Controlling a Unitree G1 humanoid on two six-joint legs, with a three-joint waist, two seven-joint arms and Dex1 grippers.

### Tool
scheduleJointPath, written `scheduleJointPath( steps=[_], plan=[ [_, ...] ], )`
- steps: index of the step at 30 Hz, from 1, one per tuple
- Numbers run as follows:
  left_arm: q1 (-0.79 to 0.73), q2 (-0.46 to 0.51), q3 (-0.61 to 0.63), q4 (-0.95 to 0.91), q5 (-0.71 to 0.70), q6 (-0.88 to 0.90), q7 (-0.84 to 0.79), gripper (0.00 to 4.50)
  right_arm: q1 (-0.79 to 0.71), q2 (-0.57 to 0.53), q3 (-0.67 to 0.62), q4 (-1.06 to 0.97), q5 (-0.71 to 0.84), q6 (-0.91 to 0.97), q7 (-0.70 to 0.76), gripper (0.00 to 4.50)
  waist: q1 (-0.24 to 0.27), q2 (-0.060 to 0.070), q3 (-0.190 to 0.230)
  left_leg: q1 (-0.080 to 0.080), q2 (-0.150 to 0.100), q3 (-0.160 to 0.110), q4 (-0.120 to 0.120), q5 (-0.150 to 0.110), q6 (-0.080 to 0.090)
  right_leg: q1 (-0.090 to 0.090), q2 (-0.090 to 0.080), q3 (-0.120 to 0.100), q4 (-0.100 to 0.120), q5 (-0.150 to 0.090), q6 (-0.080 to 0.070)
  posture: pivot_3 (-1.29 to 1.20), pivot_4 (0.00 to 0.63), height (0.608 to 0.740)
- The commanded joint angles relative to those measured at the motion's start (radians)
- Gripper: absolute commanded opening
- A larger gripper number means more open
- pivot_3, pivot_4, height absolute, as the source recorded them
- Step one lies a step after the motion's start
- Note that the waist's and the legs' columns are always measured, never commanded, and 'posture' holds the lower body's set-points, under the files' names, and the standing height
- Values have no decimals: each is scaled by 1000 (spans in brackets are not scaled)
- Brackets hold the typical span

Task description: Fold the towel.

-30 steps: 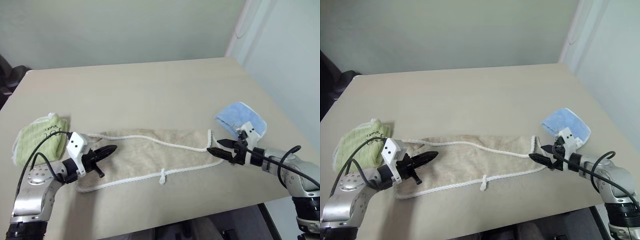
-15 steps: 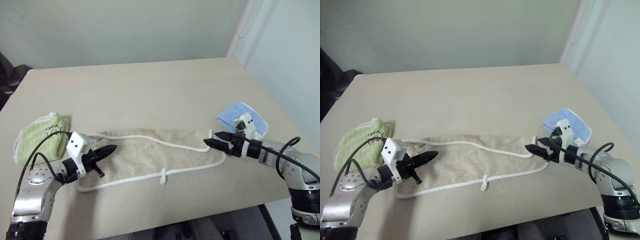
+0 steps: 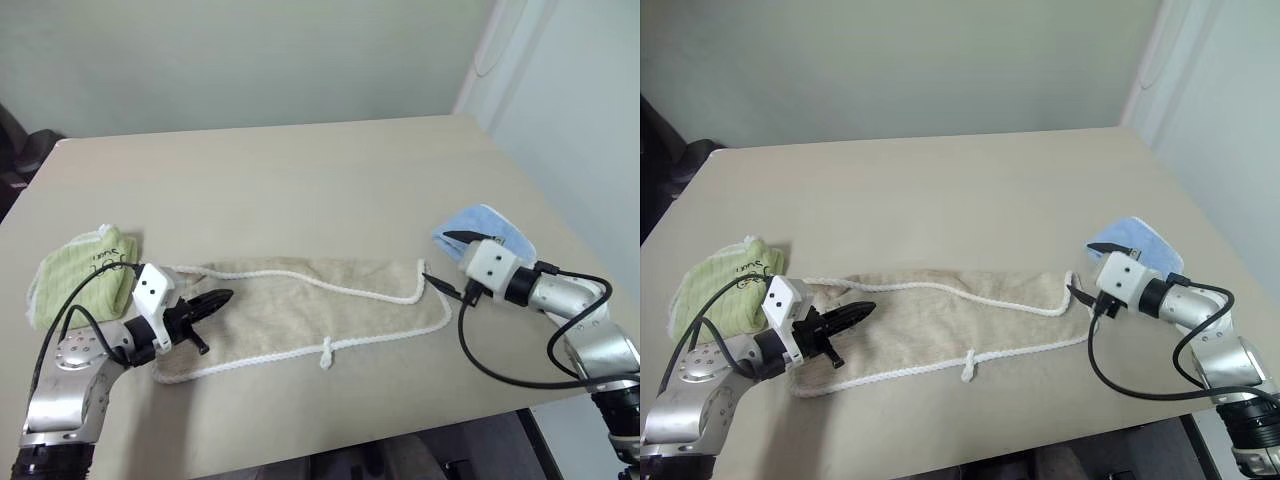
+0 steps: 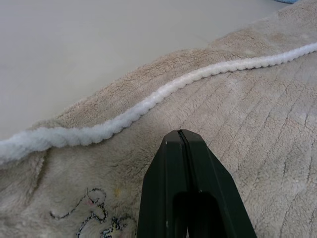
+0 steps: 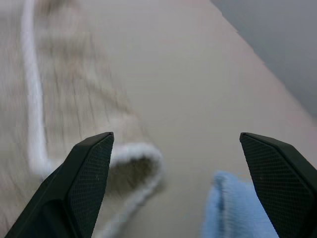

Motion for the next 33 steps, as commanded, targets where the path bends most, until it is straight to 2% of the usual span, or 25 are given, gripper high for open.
scheduleJointPath(
  steps=[1, 7, 19, 23, 26, 33],
  plan=[
    [-7, 12, 12, -27, -3, 1, -5, 0, -17, -36, 19, 53, -64, -189, 50, 4301, 0, 0, 0, 0, 0, 0, 0, 0, 0, 0, 0, 0, 0, 0, 0, 0, 150, 740],
    [-11, 12, 10, -26, -2, 2, -6, 0, -68, -32, 78, 122, -155, -340, 72, 4301, -1, 0, 0, 0, 0, 0, 0, 2, 3, 1, 0, 0, 0, 0, 0, 0, 150, 740],
    [-7, 9, 11, -30, 1, 2, 3, 0, -190, 11, 154, 293, -371, -526, -18, 4301, -2, 0, 0, 1, 0, 0, 0, 4, 7, 1, 0, 0, 0, 5, 1, 0, 150, 740],
    [-1, 8, 14, -33, 0, 2, 7, 0, -232, 33, 159, 338, -391, -561, -51, 4301, -4, 0, 0, 1, 0, 0, 0, 4, 7, 1, 0, 0, -1, 5, 1, 0, 150, 740],
    [-1, 6, 13, -34, 1, 2, 10, 0, -242, 45, 160, 346, -378, -577, -51, 3777, -4, 0, 0, 1, 1, 0, 0, 4, 7, 1, 0, 0, -1, 6, 1, 0, 150, 740],
    [-4, 4, 11, -31, 2, -1, 12, 0, -221, 46, 155, 335, -348, -577, -30, 1323, -3, 0, 0, 1, 1, 0, 0, 3, 6, 1, 0, 0, -1, 6, 1, 0, 150, 740]
  ],
)
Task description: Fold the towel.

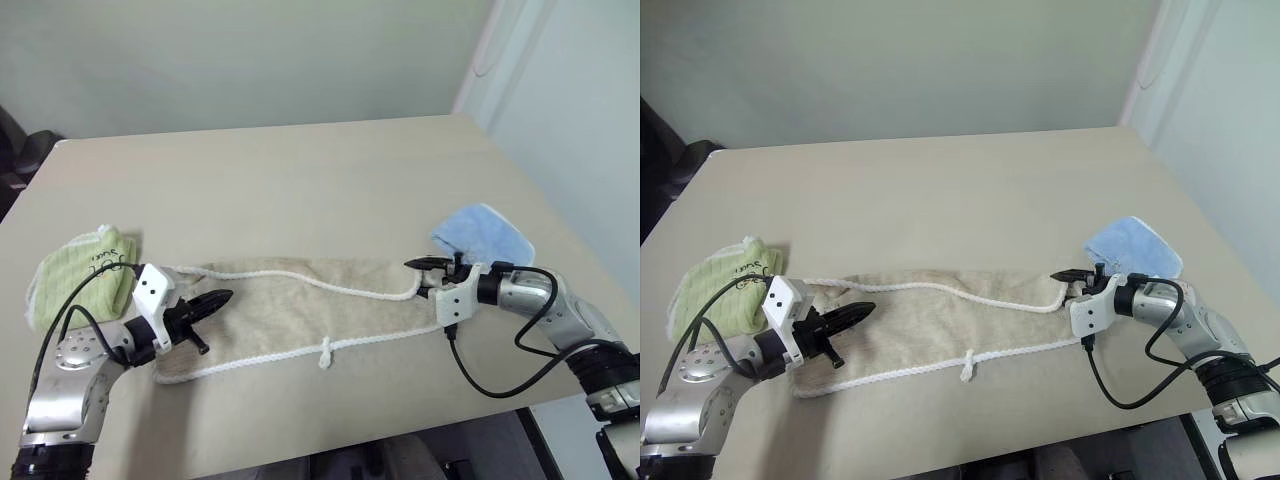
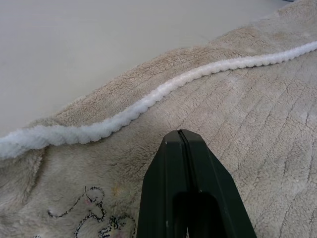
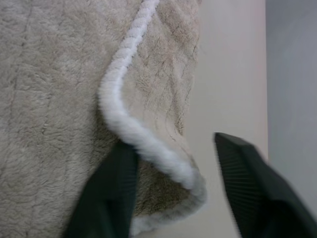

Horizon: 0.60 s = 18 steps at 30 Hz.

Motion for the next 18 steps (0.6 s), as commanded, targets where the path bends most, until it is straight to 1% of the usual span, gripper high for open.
scheduleJointPath(
  steps=[1, 3, 4, 7, 11, 12, 15, 18],
  plan=[
    [-5, 2, 12, -30, 2, -7, 4, 0, 8, -6, -11, -25, 44, -8, 4, 922, 0, 0, 0, 0, 0, 0, 0, 0, 0, 0, 0, 0, 0, 0, 0, 0, 150, 740],
    [-6, 1, 10, -28, 2, -9, 3, 0, 19, -9, -13, -31, 57, 0, 11, 256, 0, 0, 0, 0, 0, 0, 0, 0, 0, 0, 0, 0, 0, 0, 0, 0, 150, 740],
    [-7, 1, 9, -27, 2, -10, 2, 0, 27, -8, -15, -35, 64, 7, 13, 30, 0, 0, 0, 0, 0, 0, 0, 0, 0, 0, 0, 0, 0, 0, 0, 0, 150, 740],
    [-17, -2, 11, -20, 2, -18, 2, 0, 44, -2, -22, -49, 84, 35, 17, 30, 0, 0, 0, 0, 0, 0, 0, 0, -1, 0, 0, 0, 0, 0, 0, 0, 150, 740],
    [-117, 5, 57, 5, -58, 3, -1, 0, 66, 16, -26, -78, 116, 90, 17, 30, 4, -1, 1, 0, 0, 0, 0, -1, -2, 0, 0, 0, 0, 0, 0, 0, 150, 740],
    [-144, 17, 64, 22, -67, 8, -12, 0, 68, 19, -26, -83, 119, 101, 18, 30, 4, -1, 1, -1, 0, 0, 0, -1, -1, 0, 0, 0, 0, 0, 0, 0, 150, 740],
    [-241, 97, 56, 105, -55, -1, -97, 0, 69, 29, -24, -91, 113, 115, 11, 30, 3, -1, 1, 0, 0, 0, 0, 0, -1, 0, 0, 0, 0, 1, -1, 0, 150, 740],
    [-329, 160, 28, 194, -40, -10, -178, 0, 69, 36, -23, -98, 108, 126, 3, 30, 2, -1, 1, 0, 0, 0, 0, 0, 0, 0, 0, 0, -1, 4, -1, 0, 150, 740]
  ],
)
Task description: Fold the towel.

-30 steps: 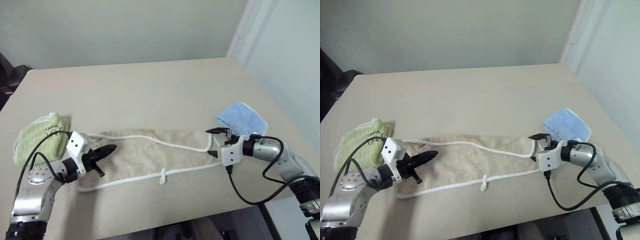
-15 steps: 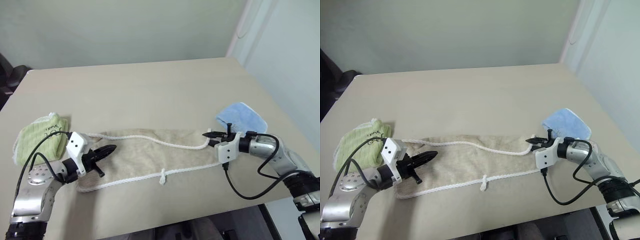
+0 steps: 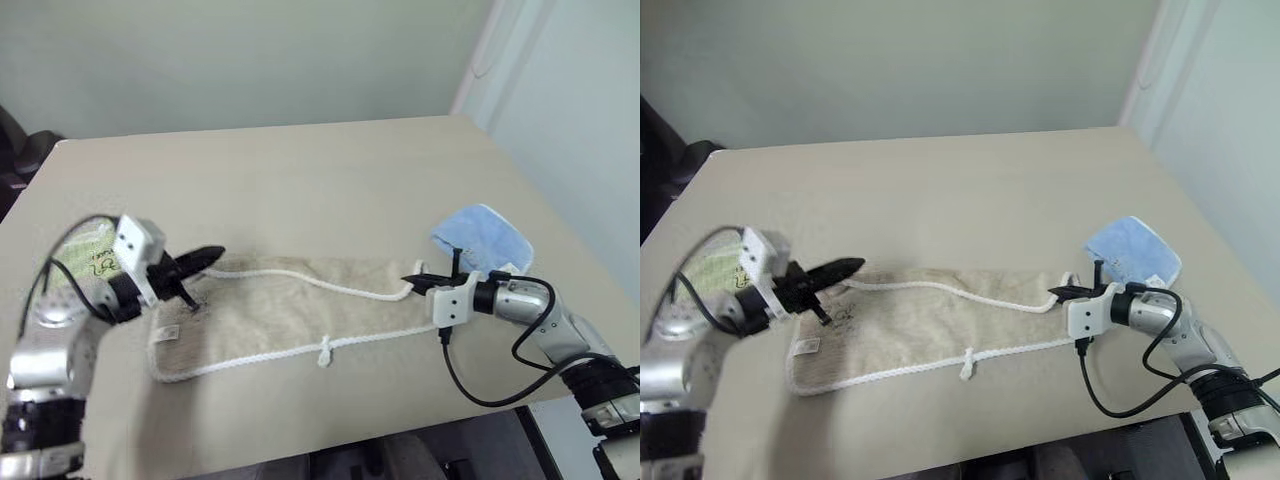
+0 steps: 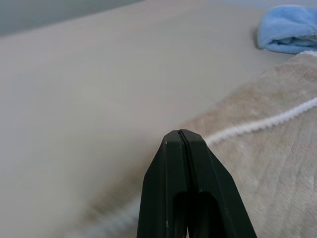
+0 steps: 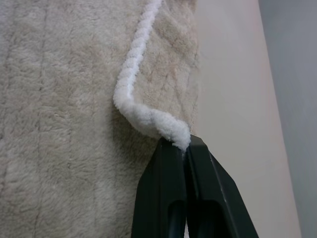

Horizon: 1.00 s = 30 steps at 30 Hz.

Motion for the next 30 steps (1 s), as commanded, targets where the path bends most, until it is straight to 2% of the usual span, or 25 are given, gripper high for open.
scheduleJointPath(
  steps=[1, 7, 13, 16, 22, 23, 24, 30],
  plan=[
    [-88, 60, -17, 86, 15, -22, -102, 0, -2, 4, -22, -36, 14, 11, -12, 30, -1, 0, 0, 0, 0, 0, 0, 0, 0, 0, 0, 0, 0, 0, 0, 0, 150, 740],
    [-288, 166, -168, 359, 161, -155, -331, 0, 1, 19, -26, -34, 9, 33, -24, 30, 1, 0, 0, -1, 0, 0, 0, 0, 0, -2, 0, 0, 0, 2, -3, 0, 150, 740],
    [-542, 196, -337, 677, 344, -294, -524, 0, -25, 33, -17, 5, -5, 31, -33, 30, 4, -1, 0, -2, 0, 0, 0, 0, 1, -3, -1, 0, -1, 3, -3, 0, 150, 740],
    [-675, 206, -414, 778, 371, -278, -618, 528, -38, 40, -12, 26, -10, 27, -37, 0, 5, -2, -1, -4, 0, -1, 0, 1, 3, -4, -1, 0, -1, 3, -2, 0, 150, 740],
    [-843, 239, -642, 898, 445, -386, -625, 2489, -54, 57, -5, 58, -12, 29, -33, 0, 4, -2, -1, -4, 0, -1, -1, 0, 4, -4, -1, 0, -2, 2, 1, 0, 150, 740],
    [-873, 244, -691, 911, 448, -390, -625, 2949, -60, 60, -3, 68, -14, 26, -32, 0, 5, -2, -1, -4, 0, -1, -1, 0, 4, -4, -1, 0, -2, 2, 2, 0, 150, 740],
    [-901, 250, -736, 923, 452, -402, -625, 3168, -66, 62, -2, 77, -15, 25, -30, 0, 4, -2, -1, -4, -1, -1, -1, 0, 4, -4, -1, 0, -3, 2, 2, 0, 150, 740],
    [-996, 270, -941, 970, 447, -487, -625, 3168, -95, 81, 11, 118, -26, 14, -30, 0, 5, -2, -1, -5, -1, -1, 0, 1, 5, -4, -1, 0, -3, 2, 4, 0, 150, 740]
  ],
)
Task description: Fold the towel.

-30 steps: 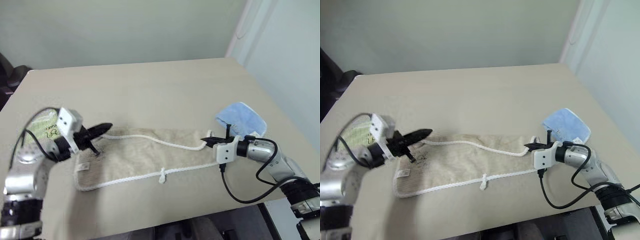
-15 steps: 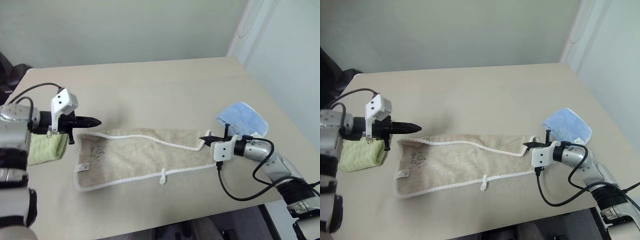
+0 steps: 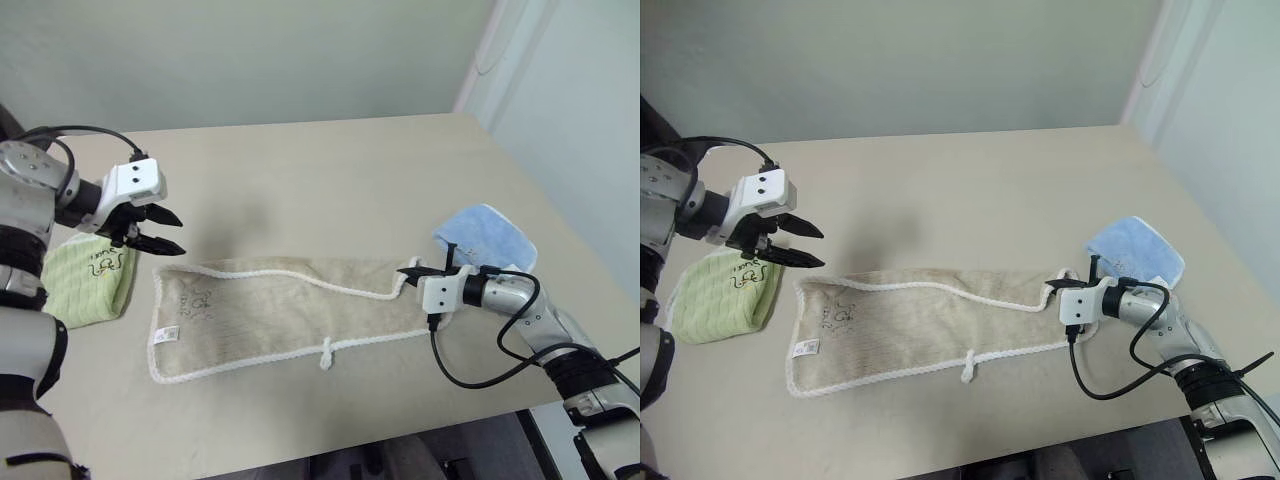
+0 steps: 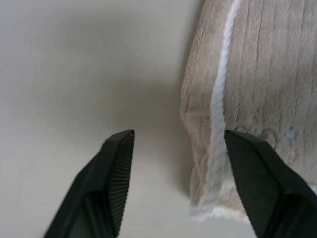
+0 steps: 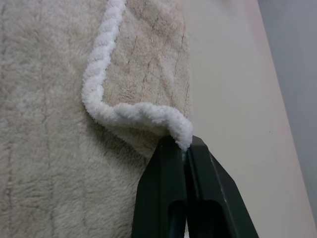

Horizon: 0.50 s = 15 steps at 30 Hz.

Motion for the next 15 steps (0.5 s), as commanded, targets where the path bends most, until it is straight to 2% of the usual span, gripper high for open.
scheduleJointPath(
  steps=[1, 3, 6, 8, 15],
  plan=[
    [-52, 32, -108, 16, -15, -68, -65, 3168, -36, 13, 8, 12, -5, -20, -8, 0, 0, 0, 0, 0, 0, 0, 0, 0, 0, 0, 0, 0, 0, 0, 0, 0, 150, 740],
    [-69, 43, -173, 20, -28, -96, -65, 3168, -44, 20, 12, 21, -9, -24, -10, 0, 0, 0, 0, 0, 0, 0, 0, 0, 0, 0, 0, 0, 0, 0, 0, 0, 150, 740],
    [-98, 56, -263, 23, -69, -101, -65, 3783, -51, 25, 14, 28, -13, -28, -14, 0, 1, 0, 0, 0, 0, 0, 0, 0, 0, 0, 0, 0, 0, 0, 1, 0, 150, 740],
    [-113, 45, -283, 50, -62, -133, -65, 4378, -49, 27, 13, 26, -14, -26, -19, 0, 1, 0, 0, -1, 0, 0, 0, 0, 0, -1, 0, 0, 0, 0, 1, 0, 150, 740],
    [-101, 12, -337, 105, -34, -228, -65, 4468, -25, 30, 13, 9, -17, -17, -34, 0, 4, 0, 0, -1, 0, 0, 0, 0, 0, 0, 0, -1, 0, 0, 1, 0, 150, 740]
  ],
)
